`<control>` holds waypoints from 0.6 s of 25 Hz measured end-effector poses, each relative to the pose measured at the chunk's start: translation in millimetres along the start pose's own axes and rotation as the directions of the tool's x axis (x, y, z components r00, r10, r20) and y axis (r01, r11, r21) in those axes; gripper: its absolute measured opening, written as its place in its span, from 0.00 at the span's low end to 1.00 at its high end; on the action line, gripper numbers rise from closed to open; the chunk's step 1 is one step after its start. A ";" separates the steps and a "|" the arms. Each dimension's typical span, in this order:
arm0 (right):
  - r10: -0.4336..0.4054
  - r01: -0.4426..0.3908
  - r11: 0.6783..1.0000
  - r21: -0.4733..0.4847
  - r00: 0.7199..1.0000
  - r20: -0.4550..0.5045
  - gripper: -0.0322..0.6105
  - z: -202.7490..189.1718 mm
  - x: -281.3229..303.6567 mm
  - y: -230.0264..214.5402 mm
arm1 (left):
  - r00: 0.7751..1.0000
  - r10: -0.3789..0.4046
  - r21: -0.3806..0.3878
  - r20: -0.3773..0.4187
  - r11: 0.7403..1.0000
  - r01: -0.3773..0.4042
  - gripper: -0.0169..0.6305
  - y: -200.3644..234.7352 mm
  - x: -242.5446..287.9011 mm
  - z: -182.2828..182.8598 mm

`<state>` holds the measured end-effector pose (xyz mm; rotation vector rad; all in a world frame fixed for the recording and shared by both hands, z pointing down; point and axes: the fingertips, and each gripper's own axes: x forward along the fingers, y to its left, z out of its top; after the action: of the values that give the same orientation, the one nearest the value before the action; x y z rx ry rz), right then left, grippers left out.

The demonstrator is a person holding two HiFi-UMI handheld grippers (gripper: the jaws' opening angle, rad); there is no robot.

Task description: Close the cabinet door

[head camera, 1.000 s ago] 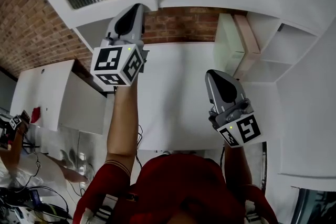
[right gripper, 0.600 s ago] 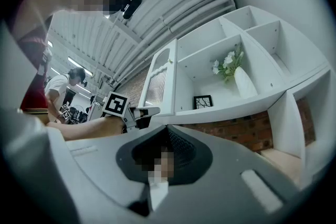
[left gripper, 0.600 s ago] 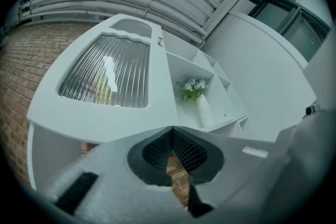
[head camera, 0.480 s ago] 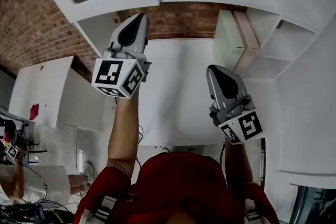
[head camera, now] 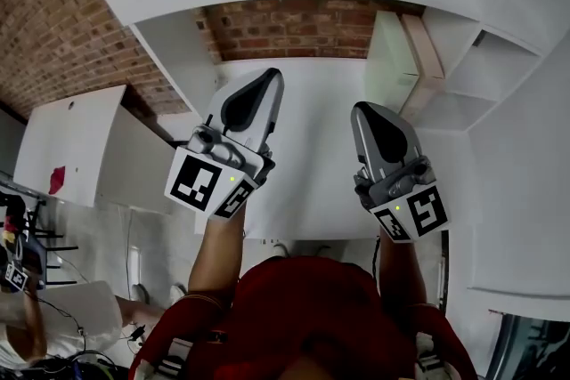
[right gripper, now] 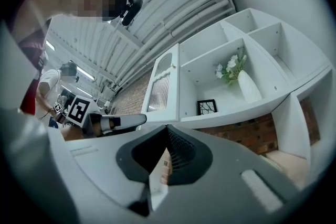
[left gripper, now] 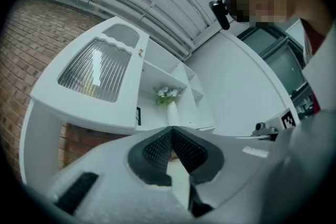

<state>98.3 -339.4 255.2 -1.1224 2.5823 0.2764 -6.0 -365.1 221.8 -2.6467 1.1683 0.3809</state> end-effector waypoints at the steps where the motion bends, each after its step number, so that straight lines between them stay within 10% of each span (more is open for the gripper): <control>1: 0.005 -0.005 1.000 0.003 1.000 0.002 0.07 -0.3 -0.1 2.3 | 1.000 -0.011 -0.004 0.001 1.000 0.011 0.03 -6.4 -2.9 -0.2; 15: 0.022 -0.022 1.000 0.004 0.999 0.026 0.07 1.5 -16.7 15.9 | 0.998 -0.059 -0.053 -0.009 0.997 0.059 0.03 -47.9 -18.5 -16.2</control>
<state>97.6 -317.0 260.5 -1.0822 2.5726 0.2880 20.0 -325.7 247.7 -2.7239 1.0951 0.3931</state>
